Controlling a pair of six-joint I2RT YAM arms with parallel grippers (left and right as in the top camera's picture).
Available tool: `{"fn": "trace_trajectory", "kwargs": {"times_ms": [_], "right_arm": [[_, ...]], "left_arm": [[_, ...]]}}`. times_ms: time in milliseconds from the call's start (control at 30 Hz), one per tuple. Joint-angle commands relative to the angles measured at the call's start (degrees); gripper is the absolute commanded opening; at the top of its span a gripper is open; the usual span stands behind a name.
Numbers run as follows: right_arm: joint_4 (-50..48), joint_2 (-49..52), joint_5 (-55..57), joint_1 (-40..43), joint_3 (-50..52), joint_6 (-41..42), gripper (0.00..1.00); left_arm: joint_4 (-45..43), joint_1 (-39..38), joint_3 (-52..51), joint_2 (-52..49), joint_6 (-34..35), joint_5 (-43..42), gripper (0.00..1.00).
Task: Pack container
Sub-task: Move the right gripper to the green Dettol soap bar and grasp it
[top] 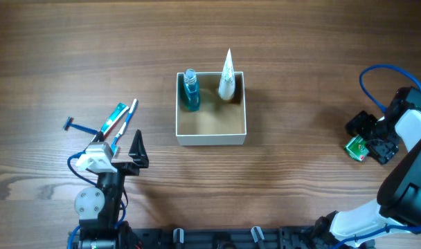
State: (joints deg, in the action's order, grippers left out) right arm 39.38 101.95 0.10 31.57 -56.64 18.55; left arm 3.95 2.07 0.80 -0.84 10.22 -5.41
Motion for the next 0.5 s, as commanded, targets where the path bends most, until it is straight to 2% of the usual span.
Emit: {"fn": "trace_trajectory", "kwargs": {"times_ms": [0,100,133,167,467], "right_arm": [[-0.96,2.21,-0.61,0.09,2.36,-0.33,0.98],[-0.96,2.21,-0.59,0.09,2.36,-0.33,0.87],[-0.94,2.21,-0.59,0.09,2.36,-0.31,0.79],[-0.92,2.21,-0.63,0.09,2.36,-0.28,0.76],[-1.01,2.21,-1.66,0.09,2.34,1.22,0.60]], "left_arm": [[0.00,0.31,-0.48,0.46,0.57,0.55,1.00],[0.00,0.31,-0.48,0.46,0.57,0.55,1.00],[0.00,0.31,-0.48,0.46,0.57,0.55,1.00],[0.00,0.31,-0.48,0.46,0.57,0.55,1.00],[0.00,0.31,-0.48,0.46,0.57,0.55,1.00]]}}
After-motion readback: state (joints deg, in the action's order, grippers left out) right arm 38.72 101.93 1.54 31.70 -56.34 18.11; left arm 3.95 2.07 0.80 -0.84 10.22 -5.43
